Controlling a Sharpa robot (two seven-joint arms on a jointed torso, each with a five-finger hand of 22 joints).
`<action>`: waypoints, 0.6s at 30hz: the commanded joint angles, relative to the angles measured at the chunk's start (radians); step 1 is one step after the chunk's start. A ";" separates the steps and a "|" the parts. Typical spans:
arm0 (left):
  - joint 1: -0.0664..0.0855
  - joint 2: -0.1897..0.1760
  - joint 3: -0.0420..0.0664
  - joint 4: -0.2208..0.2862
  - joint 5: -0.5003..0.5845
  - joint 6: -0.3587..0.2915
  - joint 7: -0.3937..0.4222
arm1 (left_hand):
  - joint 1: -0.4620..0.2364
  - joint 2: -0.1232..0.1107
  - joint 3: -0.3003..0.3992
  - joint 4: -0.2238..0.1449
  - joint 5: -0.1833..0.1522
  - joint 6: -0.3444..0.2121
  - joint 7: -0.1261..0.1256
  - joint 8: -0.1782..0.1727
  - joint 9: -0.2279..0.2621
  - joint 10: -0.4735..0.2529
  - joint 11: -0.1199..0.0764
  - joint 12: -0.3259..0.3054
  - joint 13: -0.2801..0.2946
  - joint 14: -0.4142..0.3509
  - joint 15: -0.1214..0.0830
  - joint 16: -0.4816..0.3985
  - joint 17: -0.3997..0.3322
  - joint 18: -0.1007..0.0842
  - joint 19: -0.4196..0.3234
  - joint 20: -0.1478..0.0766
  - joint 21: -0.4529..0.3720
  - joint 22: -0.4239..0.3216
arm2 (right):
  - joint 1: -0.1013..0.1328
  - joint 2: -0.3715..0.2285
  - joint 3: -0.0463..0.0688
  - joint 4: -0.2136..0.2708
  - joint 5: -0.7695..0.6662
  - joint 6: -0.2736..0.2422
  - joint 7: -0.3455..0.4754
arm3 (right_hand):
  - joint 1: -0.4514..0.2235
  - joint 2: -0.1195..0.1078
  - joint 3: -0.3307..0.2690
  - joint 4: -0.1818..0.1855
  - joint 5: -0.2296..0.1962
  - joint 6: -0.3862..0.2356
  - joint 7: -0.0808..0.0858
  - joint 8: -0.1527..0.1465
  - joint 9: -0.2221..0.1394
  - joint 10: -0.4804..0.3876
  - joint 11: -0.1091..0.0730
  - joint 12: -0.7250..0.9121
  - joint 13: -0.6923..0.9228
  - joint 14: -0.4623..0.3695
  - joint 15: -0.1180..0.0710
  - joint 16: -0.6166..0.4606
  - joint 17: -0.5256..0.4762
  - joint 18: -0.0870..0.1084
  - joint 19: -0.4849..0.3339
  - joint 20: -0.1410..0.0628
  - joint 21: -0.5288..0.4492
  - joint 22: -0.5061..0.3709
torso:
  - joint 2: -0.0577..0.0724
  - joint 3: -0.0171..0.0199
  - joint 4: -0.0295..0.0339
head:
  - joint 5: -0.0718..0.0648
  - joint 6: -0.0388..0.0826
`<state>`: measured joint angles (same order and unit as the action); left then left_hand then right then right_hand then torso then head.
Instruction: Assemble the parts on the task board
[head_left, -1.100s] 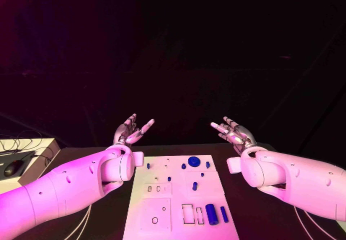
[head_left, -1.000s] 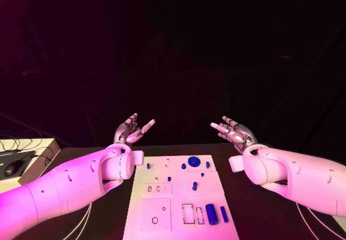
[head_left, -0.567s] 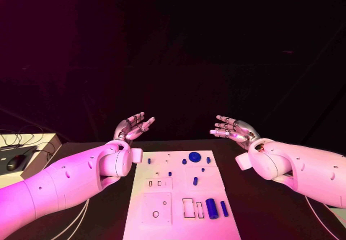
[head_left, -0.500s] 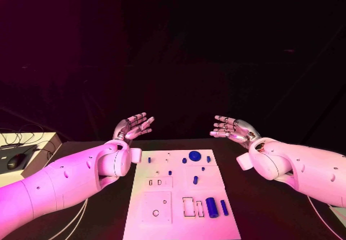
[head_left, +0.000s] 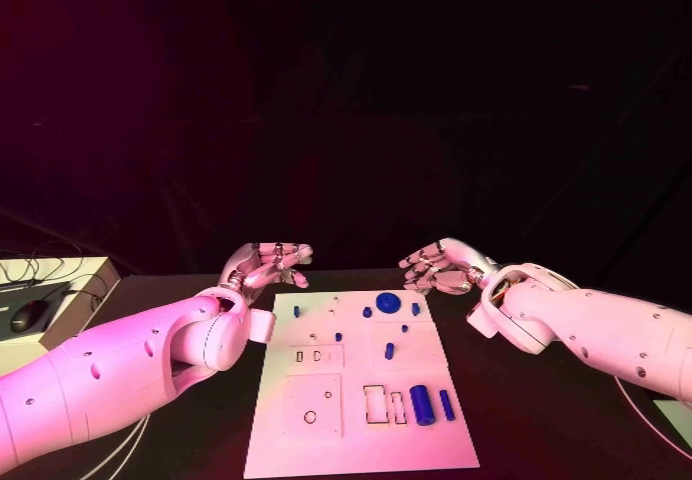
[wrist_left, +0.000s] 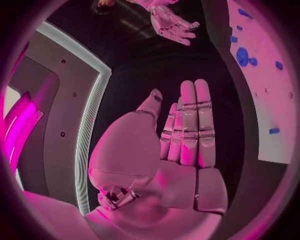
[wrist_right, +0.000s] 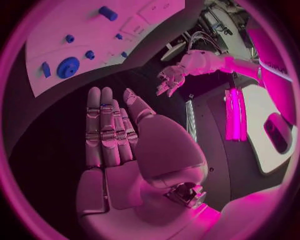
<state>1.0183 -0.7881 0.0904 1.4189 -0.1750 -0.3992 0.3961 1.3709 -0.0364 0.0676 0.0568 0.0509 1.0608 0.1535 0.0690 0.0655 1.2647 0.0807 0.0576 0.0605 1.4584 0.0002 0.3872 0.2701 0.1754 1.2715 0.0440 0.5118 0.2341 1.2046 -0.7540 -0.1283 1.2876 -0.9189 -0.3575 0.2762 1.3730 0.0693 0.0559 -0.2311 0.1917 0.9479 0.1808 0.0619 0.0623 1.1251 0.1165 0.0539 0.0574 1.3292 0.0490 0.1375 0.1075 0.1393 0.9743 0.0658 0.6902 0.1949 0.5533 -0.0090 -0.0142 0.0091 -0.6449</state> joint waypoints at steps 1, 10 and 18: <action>-0.016 -0.024 0.008 0.049 -0.083 0.067 -0.030 | 0.006 0.011 0.001 -0.015 -0.001 0.012 -0.003 -0.004 0.000 0.033 -0.015 0.011 0.003 -0.003 -0.008 0.049 0.051 -0.020 0.000 -0.024 0.034 0.022 | 0.000 0.018 0.001 -0.010 -0.271 -0.030 -0.127 | -0.039 -0.016 0.014 -0.021 0.046 0.177 -0.052 0.005 0.009 0.219 -0.081 0.007 0.008 0.177 -0.100 0.294 0.176 -0.027 0.157 -0.110 0.211 0.124 | 0.015 0.0013 0.0069 | 0.001 -0.012; -0.055 -0.103 0.052 0.170 -0.116 0.082 -0.057 | -0.006 0.037 -0.027 -0.092 0.002 0.035 -0.021 -0.003 0.001 0.089 -0.040 0.039 0.024 -0.175 -0.026 0.407 0.431 -0.042 -0.105 -0.088 0.356 0.261 | 0.000 0.076 0.004 -0.030 -0.463 -0.063 -0.248 | -0.082 -0.054 0.089 -0.046 0.127 0.172 -0.049 0.001 0.007 0.232 -0.086 0.009 0.009 0.146 -0.110 0.622 0.365 -0.050 0.230 -0.145 0.517 0.562 | 0.049 0.0007 0.0119 | -0.003 -0.012; -0.063 -0.147 0.078 0.237 -0.126 0.106 -0.070 | -0.021 0.045 -0.049 -0.122 0.000 -0.001 -0.016 -0.001 0.001 0.027 -0.030 0.093 0.044 -0.175 -0.019 0.409 0.481 -0.012 -0.117 -0.067 0.393 0.294 | 0.008 0.126 0.011 -0.051 -0.552 -0.059 -0.312 | -0.125 -0.098 0.158 -0.049 0.175 0.117 -0.026 0.001 0.011 0.083 -0.040 0.005 0.001 0.135 -0.080 0.690 0.393 -0.034 0.278 -0.115 0.569 0.679 | 0.083 -0.0033 0.0220 | -0.008 -0.006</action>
<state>0.9569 -0.9316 0.1664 1.6450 -0.2761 -0.3333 0.3374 1.3536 0.0062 0.0182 -0.0609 0.0492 1.0682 0.1369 0.0661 0.0659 1.2968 0.0505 0.1471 0.1040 1.2840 -0.0229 0.7902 0.7481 0.1382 1.1538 -0.0284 0.9023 0.5257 1.2094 -0.6338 -0.1191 1.2413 -1.3774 -0.4089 0.0286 1.2546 -0.0243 0.1965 -0.2794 0.3638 1.0678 0.1569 0.0618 0.0704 1.2258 0.0746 0.0578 0.0602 1.4645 -0.0368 0.8104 0.4924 0.0901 1.2429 -0.0554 1.2500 0.8536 0.6192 -0.0097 0.0021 0.0017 -0.6529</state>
